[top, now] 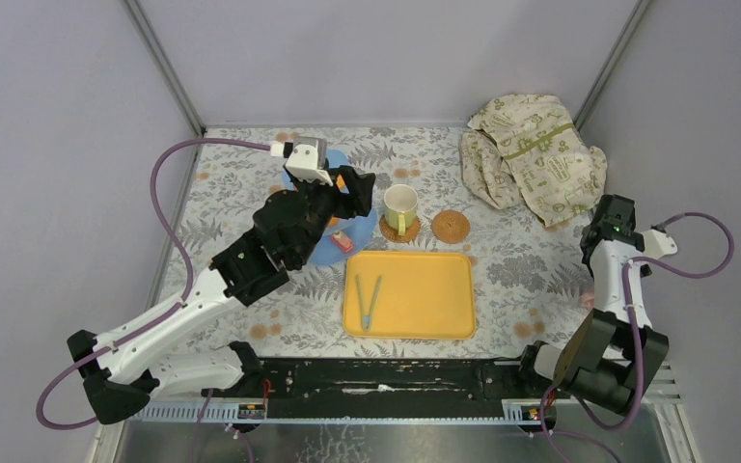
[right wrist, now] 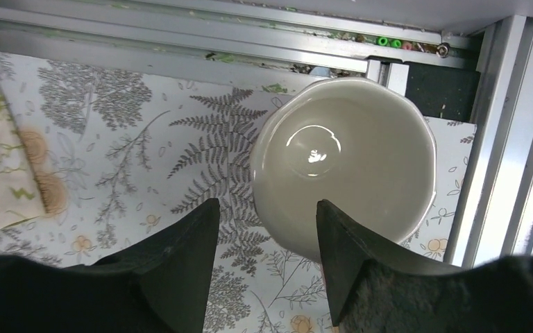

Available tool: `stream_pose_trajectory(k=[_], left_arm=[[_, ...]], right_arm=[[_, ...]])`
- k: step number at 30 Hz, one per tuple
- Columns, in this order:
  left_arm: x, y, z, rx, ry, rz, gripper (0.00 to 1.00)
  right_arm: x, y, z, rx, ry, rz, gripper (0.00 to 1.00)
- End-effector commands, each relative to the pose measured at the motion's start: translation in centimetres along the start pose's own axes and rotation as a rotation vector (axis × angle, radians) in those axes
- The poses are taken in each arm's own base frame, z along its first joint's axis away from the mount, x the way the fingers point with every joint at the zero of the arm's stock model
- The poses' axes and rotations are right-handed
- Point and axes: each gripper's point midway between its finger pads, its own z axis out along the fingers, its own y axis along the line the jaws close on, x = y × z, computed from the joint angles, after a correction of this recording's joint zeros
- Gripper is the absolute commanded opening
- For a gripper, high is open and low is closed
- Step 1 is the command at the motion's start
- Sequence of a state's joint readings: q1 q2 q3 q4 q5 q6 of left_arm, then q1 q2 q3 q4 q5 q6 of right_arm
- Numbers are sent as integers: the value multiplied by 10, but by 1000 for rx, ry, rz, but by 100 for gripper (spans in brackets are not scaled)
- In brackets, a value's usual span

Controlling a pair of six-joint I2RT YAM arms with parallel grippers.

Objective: Serve the afternoon tea
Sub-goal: Pick up the cup from the corner of the board.

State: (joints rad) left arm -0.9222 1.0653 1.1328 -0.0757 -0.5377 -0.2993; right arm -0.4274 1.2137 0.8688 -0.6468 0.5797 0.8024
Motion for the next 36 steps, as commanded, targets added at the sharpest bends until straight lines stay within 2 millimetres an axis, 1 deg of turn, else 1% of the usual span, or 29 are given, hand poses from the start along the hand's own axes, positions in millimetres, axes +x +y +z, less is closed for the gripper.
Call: stream_pose_trajectory(k=[1,4,5,7,11,13,16,17,22,25,28,31,33,34,36], left_arm=[[-5,0,-2,10,-15,18,79],[-5,1,-3,6,-17,19,79],[-5,0,-3,7,-17,18,79],[-5,1,-2,6,-16,18,79],[-4,0,-2,4,-15,19,79],[-4,1,-1,1,-17,16,79],[-4,1,0,0,-19,11,79],[-4,1,0,1,-19,11,79],[-4,0,2,-3,-17,9,79],[-6,-1,3,-3,-20,6,79],[-4,-1,4,-8,-17,8,79],[-4,1,5,-18,-16,11,79],[-5,1,5,-22,-19,11,79],[-6,2,5,-26,-21,12,79],[-8,2,5,-30,-24,13,79]], right_arm=[[6,3,12,7,18,31,60],[11,3,18,20,34,30,58],[13,3,20,23,40,26,55],[15,3,22,27,45,21,46],[17,2,23,28,49,11,21],[19,2,23,23,58,-4,12],[20,4,18,-16,62,-23,3],[21,8,17,-54,62,-31,0],[25,30,2,-220,69,-100,0],[24,47,-15,-283,45,-183,0],[24,73,-38,-367,32,-270,0],[29,105,-70,-477,37,-353,0],[37,130,-95,-549,39,-435,0],[37,144,-110,-587,40,-463,0],[49,164,-132,-640,68,-536,0]])
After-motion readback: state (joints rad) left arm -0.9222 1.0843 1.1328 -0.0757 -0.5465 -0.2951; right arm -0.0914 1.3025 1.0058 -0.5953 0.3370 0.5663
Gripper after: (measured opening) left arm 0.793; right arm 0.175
